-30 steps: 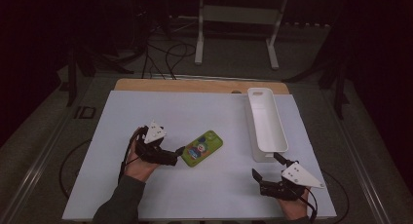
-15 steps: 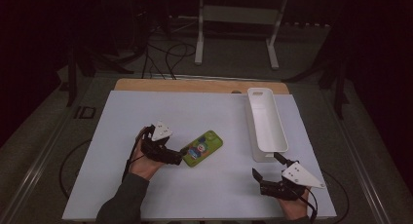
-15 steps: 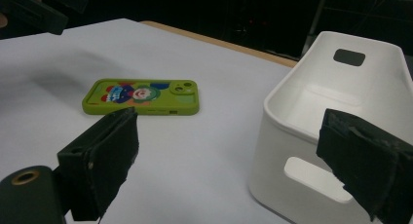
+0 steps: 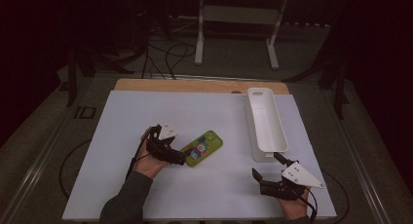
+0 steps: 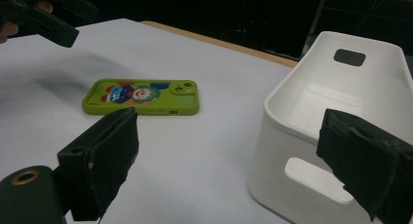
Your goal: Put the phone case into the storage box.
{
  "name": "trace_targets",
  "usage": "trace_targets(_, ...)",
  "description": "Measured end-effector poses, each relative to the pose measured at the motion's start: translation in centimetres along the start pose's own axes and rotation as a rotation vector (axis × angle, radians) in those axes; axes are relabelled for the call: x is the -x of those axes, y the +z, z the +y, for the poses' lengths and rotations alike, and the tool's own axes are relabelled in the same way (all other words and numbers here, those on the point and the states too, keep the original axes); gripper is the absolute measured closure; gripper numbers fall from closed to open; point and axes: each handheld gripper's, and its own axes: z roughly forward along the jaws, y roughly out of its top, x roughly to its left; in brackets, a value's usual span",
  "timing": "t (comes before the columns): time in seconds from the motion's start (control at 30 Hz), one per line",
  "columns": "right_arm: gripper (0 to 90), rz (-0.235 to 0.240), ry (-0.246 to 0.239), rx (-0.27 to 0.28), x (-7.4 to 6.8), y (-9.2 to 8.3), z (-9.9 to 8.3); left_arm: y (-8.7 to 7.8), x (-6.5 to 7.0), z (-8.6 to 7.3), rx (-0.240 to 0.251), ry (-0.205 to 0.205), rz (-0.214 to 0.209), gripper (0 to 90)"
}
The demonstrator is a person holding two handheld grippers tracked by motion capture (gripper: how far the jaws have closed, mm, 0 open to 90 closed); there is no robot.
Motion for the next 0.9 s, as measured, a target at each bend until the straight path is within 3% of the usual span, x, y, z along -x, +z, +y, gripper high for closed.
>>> trace_targets(0.9, 7.8, -0.006, -0.001, 0.003, 0.0, 0.0, 0.0, 2.8, 0.8, 0.2, -0.125, 0.043, -0.035, 0.0)
